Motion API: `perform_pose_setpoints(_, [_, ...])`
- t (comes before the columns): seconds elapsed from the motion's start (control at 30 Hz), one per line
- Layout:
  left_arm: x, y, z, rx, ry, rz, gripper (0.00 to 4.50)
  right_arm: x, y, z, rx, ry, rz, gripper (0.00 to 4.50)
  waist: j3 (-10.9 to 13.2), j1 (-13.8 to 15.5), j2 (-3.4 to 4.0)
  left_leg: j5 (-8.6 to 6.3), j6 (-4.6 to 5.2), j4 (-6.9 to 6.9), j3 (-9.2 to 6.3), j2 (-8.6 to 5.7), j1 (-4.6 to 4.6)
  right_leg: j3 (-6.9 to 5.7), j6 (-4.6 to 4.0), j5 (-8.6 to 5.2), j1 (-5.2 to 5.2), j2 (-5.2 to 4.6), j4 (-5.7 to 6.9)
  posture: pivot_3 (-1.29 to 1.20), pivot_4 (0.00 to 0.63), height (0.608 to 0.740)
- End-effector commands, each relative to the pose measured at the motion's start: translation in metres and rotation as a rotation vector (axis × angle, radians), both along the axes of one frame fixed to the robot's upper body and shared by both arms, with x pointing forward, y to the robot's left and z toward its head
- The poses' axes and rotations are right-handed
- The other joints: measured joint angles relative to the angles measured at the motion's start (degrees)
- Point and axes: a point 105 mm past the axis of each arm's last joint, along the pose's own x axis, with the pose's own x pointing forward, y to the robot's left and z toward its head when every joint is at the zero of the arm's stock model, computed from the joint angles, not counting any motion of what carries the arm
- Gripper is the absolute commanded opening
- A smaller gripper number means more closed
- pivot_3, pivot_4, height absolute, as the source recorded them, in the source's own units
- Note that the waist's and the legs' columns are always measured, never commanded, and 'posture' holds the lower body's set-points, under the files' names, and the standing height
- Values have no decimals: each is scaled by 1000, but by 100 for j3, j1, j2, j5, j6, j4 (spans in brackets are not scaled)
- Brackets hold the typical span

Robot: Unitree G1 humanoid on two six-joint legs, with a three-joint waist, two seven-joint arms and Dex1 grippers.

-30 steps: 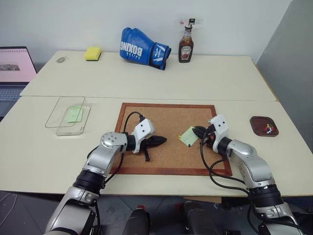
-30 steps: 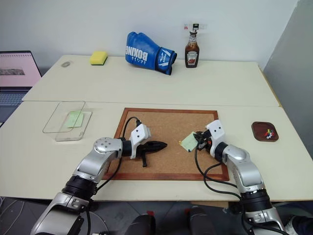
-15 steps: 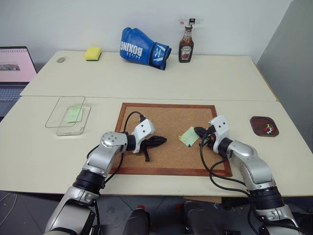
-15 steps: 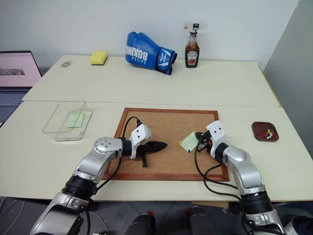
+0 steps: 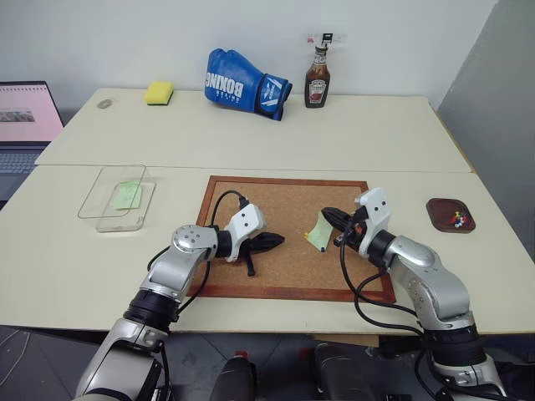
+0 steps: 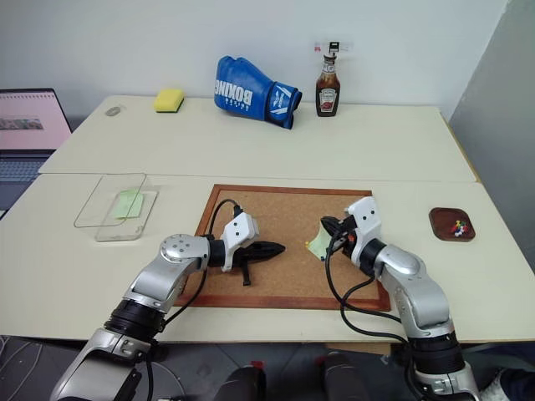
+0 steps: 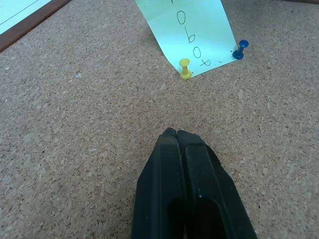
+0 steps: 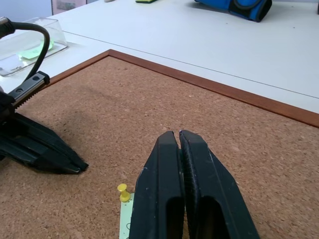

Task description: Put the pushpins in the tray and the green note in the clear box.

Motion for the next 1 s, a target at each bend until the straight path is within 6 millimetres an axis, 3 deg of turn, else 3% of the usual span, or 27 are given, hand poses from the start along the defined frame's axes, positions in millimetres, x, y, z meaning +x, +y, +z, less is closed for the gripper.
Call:
perform_pose_setpoints(0.03, [-5, 7, -21, 71, 68, 12, 0, -1, -9, 25, 14, -85, -28, 65, 0, 0, 0, 0, 0, 0, 0, 0, 0, 0, 0, 0, 0, 0, 0, 0, 150, 740])
perform_pose_setpoints(0.43, [-2, 7, -21, 71, 57, 12, 0, 2, -25, 20, -31, -82, -112, 65, -2, 0, 3, 0, 0, 0, 1, 0, 0, 1, -1, -1, 0, 0, -1, 0, 150, 740])
perform_pose_setpoints(0.53, [-3, 8, -21, 71, 56, 12, 0, 12, -54, 27, -38, -107, -272, 65, -2, 0, 3, 0, 0, 0, 0, 0, 0, 1, -1, -1, 0, 0, -1, 0, 150, 740])
perform_pose_setpoints(0.63, [-5, 8, -21, 73, 56, 9, 0, 23, -114, 30, -91, -125, -570, 65, -2, 8, 3, 0, 0, 0, 1, -1, -2, 1, -1, -1, 0, -1, -3, 0, 150, 740])
perform_pose_setpoints(0.73, [-5, 8, -22, 75, 56, 8, 0, 25, -159, 32, -102, -118, -773, 65, -3, 9, 4, 0, 0, -1, 2, -2, -4, 1, 0, 0, -1, -2, -6, 0, 150, 740])
perform_pose_setpoints(0.9, [-7, 8, -23, 78, 64, 1, 0, 26, -213, 27, -60, -43, -974, 65, -22, -9, 37, 0, 1, -9, 3, -1, 1, 5, 0, 0, -2, 0, -3, 0, 150, 740])
perform_pose_setpoints(1.0, [-7, 8, -24, 80, 65, 0, 0, 30, -220, 17, 0, 24, -977, 65, -23, -23, 39, 1, 2, -8, 7, -2, 2, 8, -1, -1, 0, 0, -4, 0, 150, 740])
